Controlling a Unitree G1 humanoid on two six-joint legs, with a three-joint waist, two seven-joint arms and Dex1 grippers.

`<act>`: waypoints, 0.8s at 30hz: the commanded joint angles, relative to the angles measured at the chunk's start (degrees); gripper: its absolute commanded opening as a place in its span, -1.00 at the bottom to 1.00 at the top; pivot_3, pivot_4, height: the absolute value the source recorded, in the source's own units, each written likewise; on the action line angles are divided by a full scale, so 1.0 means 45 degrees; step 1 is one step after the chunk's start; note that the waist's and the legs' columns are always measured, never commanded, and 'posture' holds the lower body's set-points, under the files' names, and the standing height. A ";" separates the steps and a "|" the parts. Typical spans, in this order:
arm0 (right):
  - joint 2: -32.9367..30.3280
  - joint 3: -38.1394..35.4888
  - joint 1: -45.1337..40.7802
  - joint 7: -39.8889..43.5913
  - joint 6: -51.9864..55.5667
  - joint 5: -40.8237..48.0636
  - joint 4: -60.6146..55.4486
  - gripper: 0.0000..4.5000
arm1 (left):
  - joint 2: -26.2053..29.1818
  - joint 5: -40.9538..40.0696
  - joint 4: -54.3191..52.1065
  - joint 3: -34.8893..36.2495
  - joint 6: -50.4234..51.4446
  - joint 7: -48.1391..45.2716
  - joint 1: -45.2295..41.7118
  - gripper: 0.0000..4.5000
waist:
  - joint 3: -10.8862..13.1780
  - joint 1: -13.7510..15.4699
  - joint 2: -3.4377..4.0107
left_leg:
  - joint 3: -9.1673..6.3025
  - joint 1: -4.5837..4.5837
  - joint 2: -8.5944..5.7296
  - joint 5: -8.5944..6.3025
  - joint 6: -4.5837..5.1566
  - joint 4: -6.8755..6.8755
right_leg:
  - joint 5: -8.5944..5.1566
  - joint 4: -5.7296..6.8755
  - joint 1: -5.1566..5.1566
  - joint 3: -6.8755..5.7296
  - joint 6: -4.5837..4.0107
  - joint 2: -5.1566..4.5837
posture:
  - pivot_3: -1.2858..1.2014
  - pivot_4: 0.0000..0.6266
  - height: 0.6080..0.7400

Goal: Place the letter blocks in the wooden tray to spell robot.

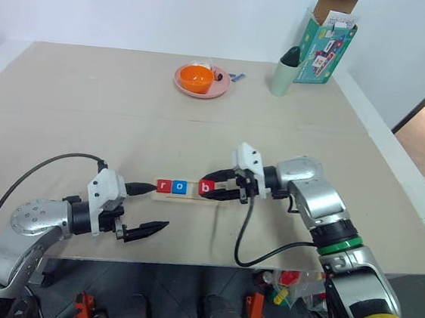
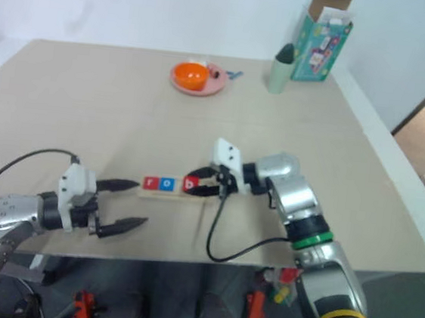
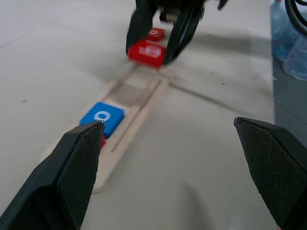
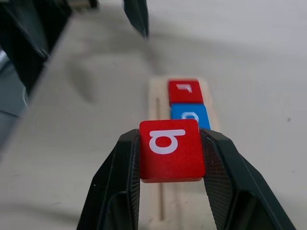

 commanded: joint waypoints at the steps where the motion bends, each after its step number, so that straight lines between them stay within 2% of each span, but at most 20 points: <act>1: 0.0286 0.0043 -0.0735 -0.0089 -0.0779 -0.0421 0.1012 -0.45 | -0.0088 -0.0135 -0.0178 0.0298 -0.0244 0.0115 -0.0010 1.00 | 0.0000 0.0008 0.0000 | -0.0001 -0.0002 0.0000 0.0000 0.0000 -0.0002 | 0.0012 0.0000 0.0000 -0.0001 0.0025 -0.0001 | 0.03 -0.52 1.00; 9: 0.0934 0.0154 -0.1467 -0.0017 -0.1585 -0.1099 0.2858 -0.45 | -0.0253 -0.0014 -0.0317 0.0132 -0.0342 0.0323 -0.0001 1.00 | 0.0000 0.0003 0.0001 | -0.0009 -0.0004 0.0008 -0.0001 0.0000 -0.0013 | 0.0016 0.0002 -0.0009 -0.0012 0.0029 0.0007 | 0.03 -0.52 1.00; 24: 0.1692 0.0049 -0.2054 -0.0219 -0.1590 -0.1430 0.4078 -0.45 | -0.0497 0.0077 -0.0454 -0.0063 -0.0393 0.0510 -0.0137 1.00 | 0.0000 0.0000 0.0001 | -0.0008 -0.0005 0.0008 -0.0001 -0.0001 -0.0012 | 0.0019 0.0003 -0.0009 -0.0010 0.0027 0.0007 | 0.03 -0.52 1.00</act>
